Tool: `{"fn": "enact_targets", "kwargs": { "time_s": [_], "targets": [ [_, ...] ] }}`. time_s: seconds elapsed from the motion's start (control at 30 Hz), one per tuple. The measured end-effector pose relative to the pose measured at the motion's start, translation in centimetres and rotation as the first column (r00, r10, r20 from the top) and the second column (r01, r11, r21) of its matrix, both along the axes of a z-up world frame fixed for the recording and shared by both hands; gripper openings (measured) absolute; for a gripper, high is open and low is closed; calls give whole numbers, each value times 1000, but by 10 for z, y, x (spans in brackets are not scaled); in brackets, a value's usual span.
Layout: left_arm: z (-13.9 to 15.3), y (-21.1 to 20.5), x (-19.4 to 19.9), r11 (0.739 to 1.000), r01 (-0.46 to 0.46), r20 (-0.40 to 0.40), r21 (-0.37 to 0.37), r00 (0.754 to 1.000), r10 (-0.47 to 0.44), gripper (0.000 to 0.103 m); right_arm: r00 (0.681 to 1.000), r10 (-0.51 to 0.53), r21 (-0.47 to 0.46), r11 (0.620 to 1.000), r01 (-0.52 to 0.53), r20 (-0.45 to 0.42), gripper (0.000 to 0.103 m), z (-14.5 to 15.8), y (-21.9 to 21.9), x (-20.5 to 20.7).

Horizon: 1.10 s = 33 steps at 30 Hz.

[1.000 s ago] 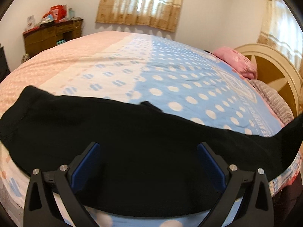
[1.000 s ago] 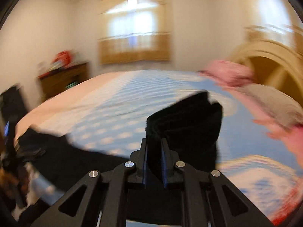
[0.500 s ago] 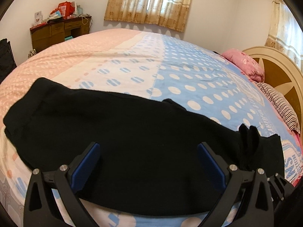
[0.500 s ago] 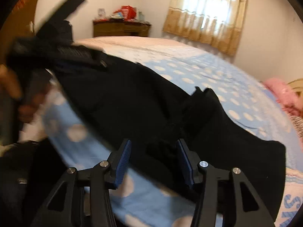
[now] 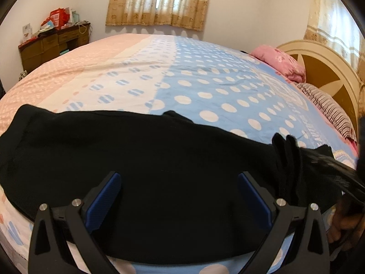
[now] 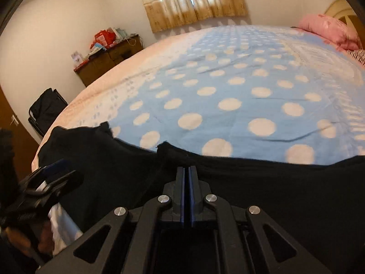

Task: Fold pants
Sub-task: 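Grasp the black pants end with the left gripper while the right gripper grasps beside it, then lift the held pants end with both grippers and fold it over the rest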

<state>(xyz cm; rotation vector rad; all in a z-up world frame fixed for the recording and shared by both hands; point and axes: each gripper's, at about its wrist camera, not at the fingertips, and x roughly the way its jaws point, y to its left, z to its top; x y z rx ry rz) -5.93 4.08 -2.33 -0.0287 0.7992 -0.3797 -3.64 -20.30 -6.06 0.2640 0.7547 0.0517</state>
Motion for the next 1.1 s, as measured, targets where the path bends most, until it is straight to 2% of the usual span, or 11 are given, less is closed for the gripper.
{"fn": "enact_targets", "kwargs": {
  "time_s": [0.1,0.2,0.27,0.33,0.43,0.5,0.67,0.77,0.87,1.0,1.1],
  "targets": [
    [3,-10,4,1000,26,-3,18,1000,-26,103,999,-25,-8,1000,25,49,3,-3,3,5],
    [4,-26,13,997,48,-14,53,999,-47,103,998,-27,76,997,22,62,3,5,-5,-7],
    [6,-39,19,994,76,-13,73,997,-75,103,994,-32,155,988,15,108,3,14,-10,-21],
    [6,-50,28,991,67,0,113,998,-67,103,991,9,145,989,-29,136,3,22,-4,-38],
    [-1,-60,44,988,56,-34,141,998,-51,103,990,88,98,990,-99,110,4,18,16,-53],
    [-8,-63,52,988,36,-58,153,998,-27,103,993,112,56,992,-114,33,4,2,30,-54],
    [-10,-70,62,986,-5,-47,167,999,13,103,992,123,124,984,-127,32,3,-12,24,-59],
    [-14,-70,67,985,-23,-47,172,998,32,103,988,152,100,983,-152,13,3,-11,26,-58],
    [-10,-66,64,989,-13,-36,145,999,18,103,991,137,63,989,-137,-3,3,0,30,-56],
    [9,-37,51,998,-21,10,59,1000,20,103,987,83,165,981,-106,138,3,25,30,-69],
    [28,8,33,995,-100,102,10,990,98,103,977,112,169,975,-143,182,4,34,51,-68]
  ]
}}
